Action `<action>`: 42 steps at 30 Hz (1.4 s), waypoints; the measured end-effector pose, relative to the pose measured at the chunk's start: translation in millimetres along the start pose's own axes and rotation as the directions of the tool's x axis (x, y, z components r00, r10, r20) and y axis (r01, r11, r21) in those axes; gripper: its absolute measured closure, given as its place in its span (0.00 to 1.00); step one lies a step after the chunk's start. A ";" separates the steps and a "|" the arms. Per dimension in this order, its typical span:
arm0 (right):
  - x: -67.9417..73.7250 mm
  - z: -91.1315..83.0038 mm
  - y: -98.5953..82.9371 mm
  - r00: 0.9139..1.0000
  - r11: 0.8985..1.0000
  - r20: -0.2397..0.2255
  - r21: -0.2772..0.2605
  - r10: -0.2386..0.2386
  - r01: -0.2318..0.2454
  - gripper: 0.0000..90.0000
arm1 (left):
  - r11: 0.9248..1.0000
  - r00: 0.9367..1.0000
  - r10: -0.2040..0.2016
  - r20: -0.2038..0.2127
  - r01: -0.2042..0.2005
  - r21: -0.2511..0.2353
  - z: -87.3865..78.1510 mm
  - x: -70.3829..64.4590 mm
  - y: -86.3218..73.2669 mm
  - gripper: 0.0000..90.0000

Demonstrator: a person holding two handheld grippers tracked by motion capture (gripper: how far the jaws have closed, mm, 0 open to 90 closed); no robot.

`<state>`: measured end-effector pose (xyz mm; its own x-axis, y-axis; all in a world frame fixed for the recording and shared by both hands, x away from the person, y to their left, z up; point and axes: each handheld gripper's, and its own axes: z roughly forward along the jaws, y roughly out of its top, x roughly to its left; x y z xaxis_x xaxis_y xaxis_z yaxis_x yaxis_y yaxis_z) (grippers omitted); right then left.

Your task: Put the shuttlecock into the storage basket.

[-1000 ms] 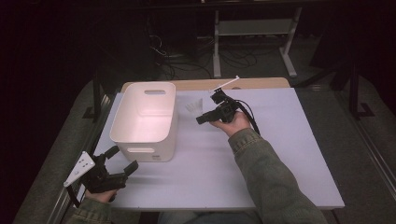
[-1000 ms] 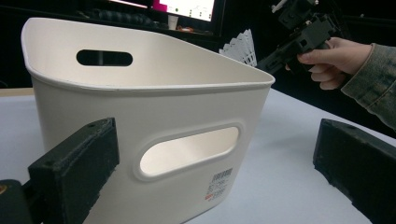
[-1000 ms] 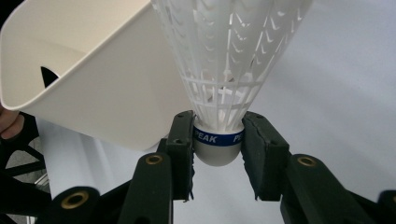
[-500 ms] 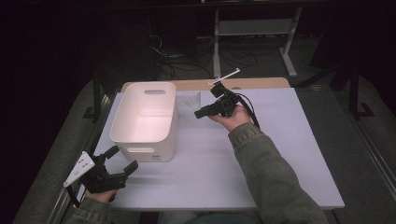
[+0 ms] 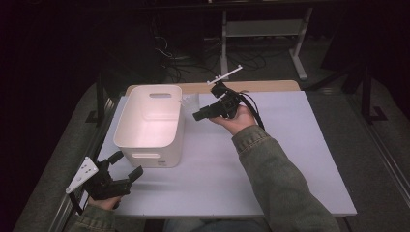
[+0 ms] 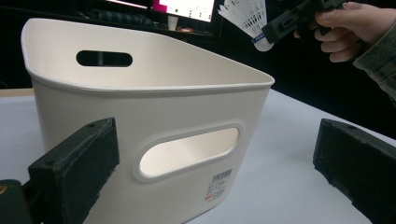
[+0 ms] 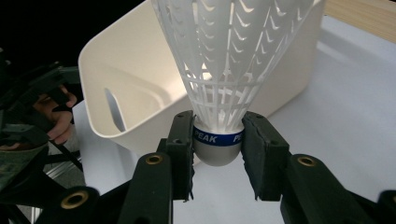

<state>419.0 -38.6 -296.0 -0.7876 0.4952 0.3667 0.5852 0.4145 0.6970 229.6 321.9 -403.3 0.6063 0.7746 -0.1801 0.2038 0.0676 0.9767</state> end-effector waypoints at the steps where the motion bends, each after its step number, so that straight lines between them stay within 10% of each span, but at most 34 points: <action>1: 2.0 0.5 1.3 1.000 1.000 -0.001 0.002 -0.013 0.013 0.71 | 1.000 1.000 -0.001 -0.002 0.001 0.002 -0.1 0.1 -0.1 0.00; 42: 34.9 36.4 36.0 0.993 0.993 -0.055 0.038 -0.107 0.110 0.71 | 1.000 1.000 -0.001 -0.001 0.001 -0.002 -1.3 1.8 -0.1 0.00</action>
<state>419.6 21.4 -280.6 -0.8553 0.4051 0.3230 0.5023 0.4953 0.7087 229.7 324.0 -403.6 0.6053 0.7750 -0.1813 0.2027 0.0702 0.9767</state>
